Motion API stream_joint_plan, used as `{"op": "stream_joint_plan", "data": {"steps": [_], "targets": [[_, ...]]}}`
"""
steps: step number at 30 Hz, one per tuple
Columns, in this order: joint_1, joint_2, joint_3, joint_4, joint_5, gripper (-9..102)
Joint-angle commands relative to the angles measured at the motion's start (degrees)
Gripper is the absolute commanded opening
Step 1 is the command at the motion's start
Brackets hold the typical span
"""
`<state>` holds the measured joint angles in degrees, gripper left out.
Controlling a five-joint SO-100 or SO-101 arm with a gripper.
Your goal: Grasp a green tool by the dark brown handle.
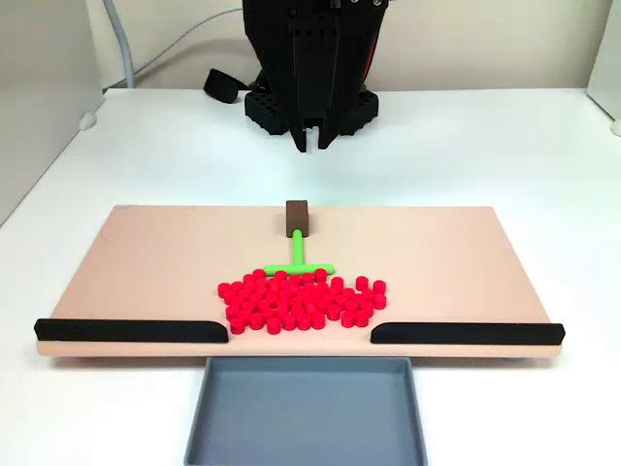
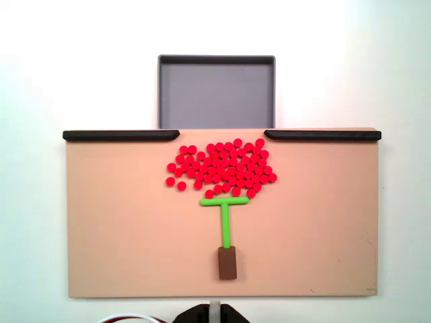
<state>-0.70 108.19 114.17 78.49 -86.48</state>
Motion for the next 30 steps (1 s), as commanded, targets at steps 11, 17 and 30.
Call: {"op": "stream_joint_plan", "data": {"steps": [11,17,30], "targets": [[0.26,1.14,-0.26,-0.35,1.85,0],[0.09,1.14,-0.26,-0.35,1.76,0],[2.46,-0.26,-1.05,-1.32,-6.33,0]]}}
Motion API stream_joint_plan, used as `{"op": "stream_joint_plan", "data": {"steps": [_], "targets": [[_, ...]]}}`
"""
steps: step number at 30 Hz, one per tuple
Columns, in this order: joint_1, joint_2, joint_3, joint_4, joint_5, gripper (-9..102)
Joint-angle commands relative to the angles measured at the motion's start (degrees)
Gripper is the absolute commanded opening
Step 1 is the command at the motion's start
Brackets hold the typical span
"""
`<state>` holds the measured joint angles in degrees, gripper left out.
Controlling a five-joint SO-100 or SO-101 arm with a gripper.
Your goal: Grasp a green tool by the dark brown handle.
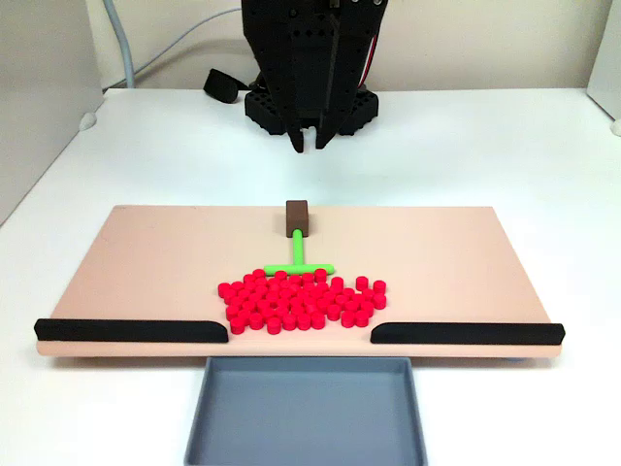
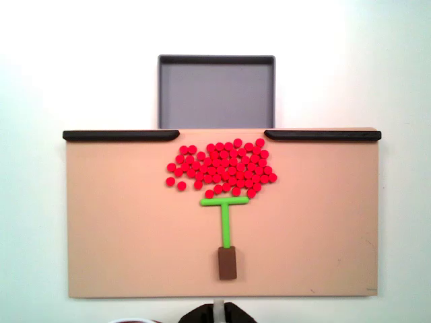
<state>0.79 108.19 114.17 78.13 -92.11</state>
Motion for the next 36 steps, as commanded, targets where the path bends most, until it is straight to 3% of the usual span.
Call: {"op": "stream_joint_plan", "data": {"steps": [1,14,29,36], "targets": [[1.41,-0.53,-1.05,-1.58,-0.70,0],[3.87,-4.22,-1.14,-5.54,-2.37,0],[4.31,-6.59,-3.60,-6.94,-3.08,18],[4.92,-7.38,-3.52,-6.94,-6.59,20]]}}
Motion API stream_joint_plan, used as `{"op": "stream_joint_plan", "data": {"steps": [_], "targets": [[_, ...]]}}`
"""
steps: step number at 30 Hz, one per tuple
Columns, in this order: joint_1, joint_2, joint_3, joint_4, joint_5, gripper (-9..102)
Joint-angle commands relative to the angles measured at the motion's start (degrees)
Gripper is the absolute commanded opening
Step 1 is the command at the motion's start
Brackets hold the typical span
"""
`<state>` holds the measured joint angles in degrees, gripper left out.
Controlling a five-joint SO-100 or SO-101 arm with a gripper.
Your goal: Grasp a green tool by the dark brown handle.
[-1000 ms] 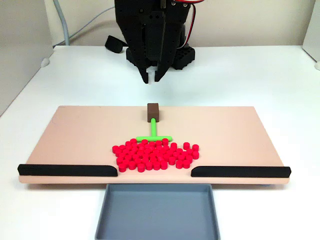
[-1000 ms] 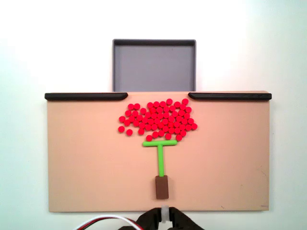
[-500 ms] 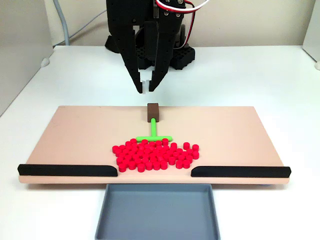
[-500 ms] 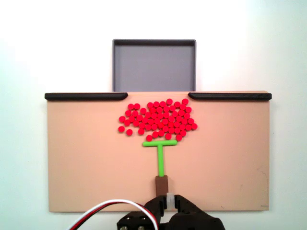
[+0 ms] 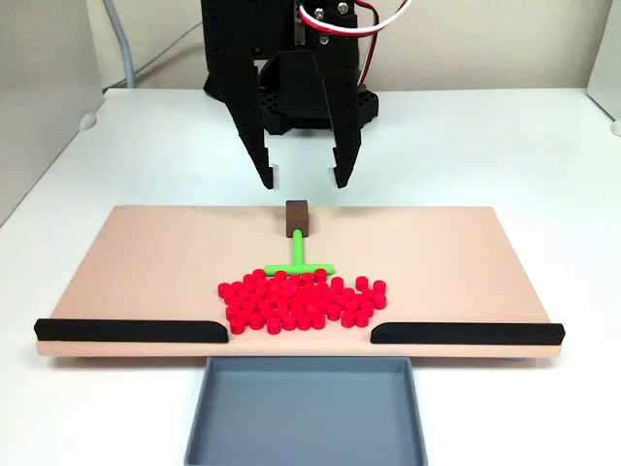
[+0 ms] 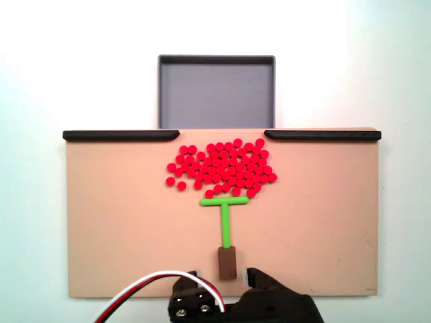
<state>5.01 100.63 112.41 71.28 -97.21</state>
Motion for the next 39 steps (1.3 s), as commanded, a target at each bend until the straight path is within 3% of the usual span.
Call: {"op": "stream_joint_plan", "data": {"steps": [1,39], "targets": [[0.88,-0.09,-1.76,-0.09,-2.11,20],[-1.23,-5.71,-1.85,-3.60,2.72,15]]}}
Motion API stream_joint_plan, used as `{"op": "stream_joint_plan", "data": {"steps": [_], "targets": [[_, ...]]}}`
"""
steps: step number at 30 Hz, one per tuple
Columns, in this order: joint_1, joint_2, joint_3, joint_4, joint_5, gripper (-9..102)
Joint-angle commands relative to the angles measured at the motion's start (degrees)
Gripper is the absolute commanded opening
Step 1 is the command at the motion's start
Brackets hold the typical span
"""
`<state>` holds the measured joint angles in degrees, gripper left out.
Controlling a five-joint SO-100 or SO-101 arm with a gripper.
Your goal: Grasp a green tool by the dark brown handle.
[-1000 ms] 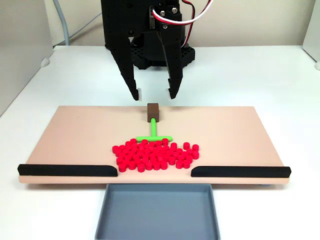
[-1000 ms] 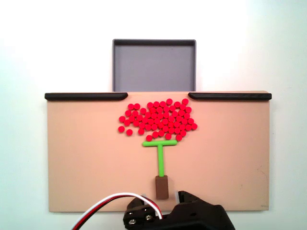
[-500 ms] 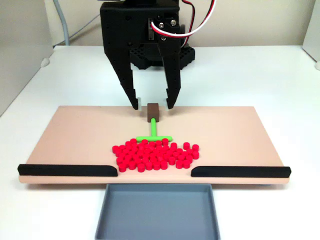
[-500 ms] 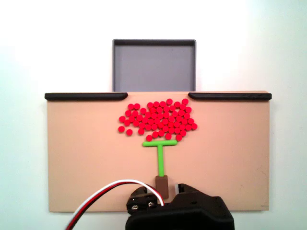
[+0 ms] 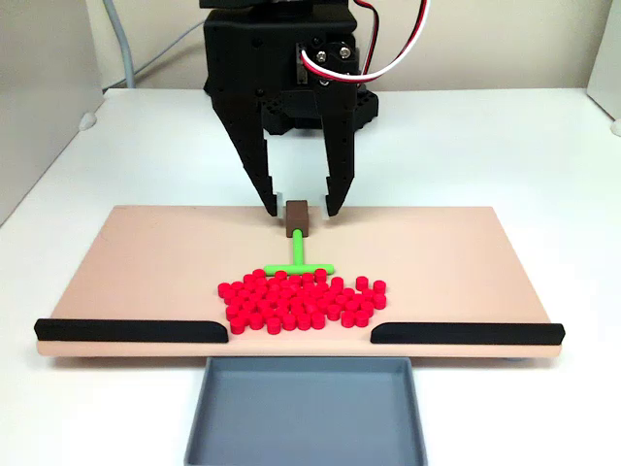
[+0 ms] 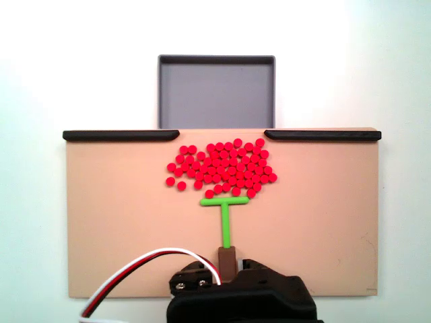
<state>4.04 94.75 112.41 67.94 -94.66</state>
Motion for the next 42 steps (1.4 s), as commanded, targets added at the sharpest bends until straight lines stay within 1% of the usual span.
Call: {"op": "stream_joint_plan", "data": {"steps": [1,30,33,35,36,42], "targets": [[-0.26,0.09,-1.85,-0.26,0.09,15],[-0.35,-0.62,-2.46,-0.26,-0.62,12],[-0.44,-0.62,-2.46,-0.26,-0.62,10],[-0.53,-0.62,-2.46,-0.26,-0.44,5],[-0.70,-0.62,-2.46,-0.26,-0.44,0],[-0.88,-0.70,-2.37,-0.09,0.09,0]]}}
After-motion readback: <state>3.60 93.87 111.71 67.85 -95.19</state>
